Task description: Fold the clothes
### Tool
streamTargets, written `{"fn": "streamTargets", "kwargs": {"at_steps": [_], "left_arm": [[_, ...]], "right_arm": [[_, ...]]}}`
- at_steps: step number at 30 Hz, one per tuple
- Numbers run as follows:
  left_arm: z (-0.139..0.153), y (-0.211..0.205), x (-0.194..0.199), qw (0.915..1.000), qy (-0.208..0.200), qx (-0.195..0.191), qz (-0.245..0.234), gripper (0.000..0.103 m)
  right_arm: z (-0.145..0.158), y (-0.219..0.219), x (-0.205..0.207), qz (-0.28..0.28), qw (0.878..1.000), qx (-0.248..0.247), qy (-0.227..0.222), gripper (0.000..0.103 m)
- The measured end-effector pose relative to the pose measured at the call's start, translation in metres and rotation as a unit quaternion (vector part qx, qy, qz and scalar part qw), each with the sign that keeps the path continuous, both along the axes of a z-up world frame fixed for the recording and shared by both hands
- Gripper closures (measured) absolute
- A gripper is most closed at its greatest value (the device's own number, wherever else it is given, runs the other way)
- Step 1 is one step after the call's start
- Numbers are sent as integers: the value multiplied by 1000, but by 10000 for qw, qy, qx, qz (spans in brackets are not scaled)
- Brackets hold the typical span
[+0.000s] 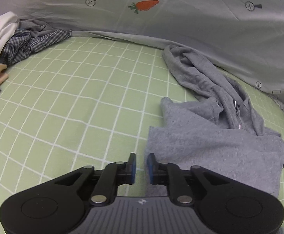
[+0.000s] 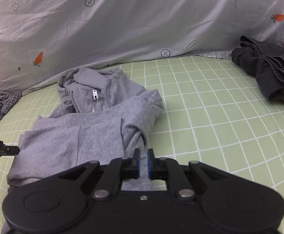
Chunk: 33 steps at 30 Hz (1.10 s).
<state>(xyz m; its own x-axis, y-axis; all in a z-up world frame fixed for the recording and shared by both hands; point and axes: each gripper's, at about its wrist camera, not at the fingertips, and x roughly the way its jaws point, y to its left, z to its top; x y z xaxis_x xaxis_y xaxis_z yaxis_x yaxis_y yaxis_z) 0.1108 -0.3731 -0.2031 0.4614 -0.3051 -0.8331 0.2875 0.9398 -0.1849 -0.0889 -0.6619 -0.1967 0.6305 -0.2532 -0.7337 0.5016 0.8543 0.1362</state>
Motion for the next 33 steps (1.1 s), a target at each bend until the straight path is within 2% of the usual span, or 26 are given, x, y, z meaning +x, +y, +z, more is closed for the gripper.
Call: {"fn": "streamTargets", "kwargs": {"at_steps": [2,3,4,5,7,8,15,20,23,25,29,33], "left_arm": [[2,4,3,9999,46,-46,114,68],[3,5,6,9998,51,-44,166,57],[6,5,8,9998,22,-33,198,46],[9,5,11,9998,-23,-38,218,41],[15,3,18,9996,-69,-73,258,14],[17,0,22,9996,-61,-83,276,11],[19,-39,74,9990,-107,-195,396,8],[9,-76,123,9966,188,-648,471,5],[2,-101,151,9956,307,-768,437,5],[-6,-117,164,9970,266,-644,344,5],[-22,-146,180,9996,290,8,-38,5],[-28,-154,180,9988,145,347,-322,5]], "right_arm": [[-1,0,2,0,10000,-54,72,62],[0,-1,5,33,9999,-122,96,54],[0,-1,8,73,9997,-198,117,39],[1,-1,11,112,9995,-273,137,19],[3,-2,17,191,9988,-424,179,1],[4,-4,22,269,9982,-518,141,0],[13,-34,93,698,9946,-772,21,0],[8,-58,166,1029,9890,-1054,156,0],[-2,-74,211,1253,9855,-1114,269,0],[-12,-82,241,1553,9804,-1131,437,0],[-31,-85,287,2026,9679,-1325,675,0],[-46,-96,306,1816,9690,-1404,911,0]]}}
